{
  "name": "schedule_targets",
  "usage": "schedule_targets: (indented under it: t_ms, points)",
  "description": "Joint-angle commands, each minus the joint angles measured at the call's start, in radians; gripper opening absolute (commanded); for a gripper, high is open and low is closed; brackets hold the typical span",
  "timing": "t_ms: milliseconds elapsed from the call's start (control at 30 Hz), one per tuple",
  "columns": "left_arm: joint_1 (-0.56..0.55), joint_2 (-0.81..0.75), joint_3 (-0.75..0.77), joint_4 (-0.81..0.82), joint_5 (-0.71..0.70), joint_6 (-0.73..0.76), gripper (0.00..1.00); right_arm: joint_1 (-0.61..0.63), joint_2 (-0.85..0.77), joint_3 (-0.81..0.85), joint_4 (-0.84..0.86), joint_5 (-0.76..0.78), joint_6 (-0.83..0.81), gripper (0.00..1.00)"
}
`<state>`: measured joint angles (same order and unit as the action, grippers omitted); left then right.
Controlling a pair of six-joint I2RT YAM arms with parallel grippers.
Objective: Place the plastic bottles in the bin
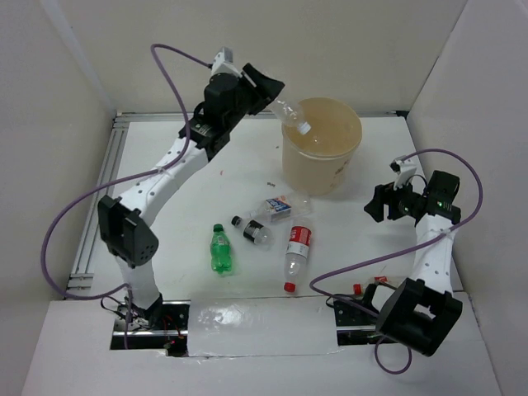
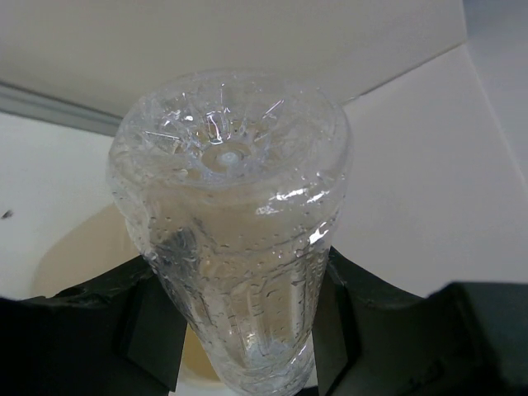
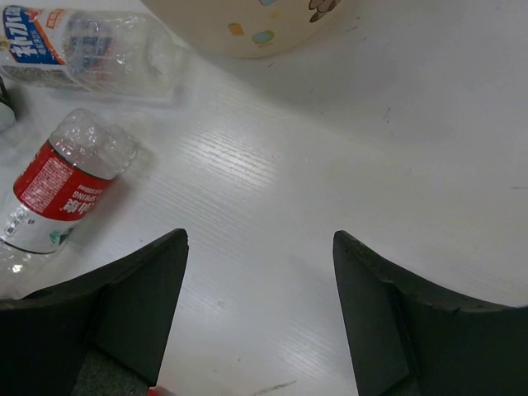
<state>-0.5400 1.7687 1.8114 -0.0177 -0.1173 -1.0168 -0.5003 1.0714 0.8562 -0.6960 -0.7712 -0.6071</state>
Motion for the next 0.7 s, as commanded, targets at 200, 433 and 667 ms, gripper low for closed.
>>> schedule_targets:
  t_ms: [200,433,667]
  points:
    - [-0.104,0.291,0.367,-0.036,-0.031,0.254,0.76,0.006,-0.057,0.024,-0.160,-0.010,-0.301,0.88]
    - [-0.115,0.301,0.367,-0.037,-0.031,0.320,1.00,0.006,-0.068,0.044,-0.211,0.001,-0.396,0.91]
    - [-0.135,0.187,0.349,-0.018,-0.010,0.469,1.00,0.006,-0.077,0.073,-0.260,0.049,-0.511,0.92]
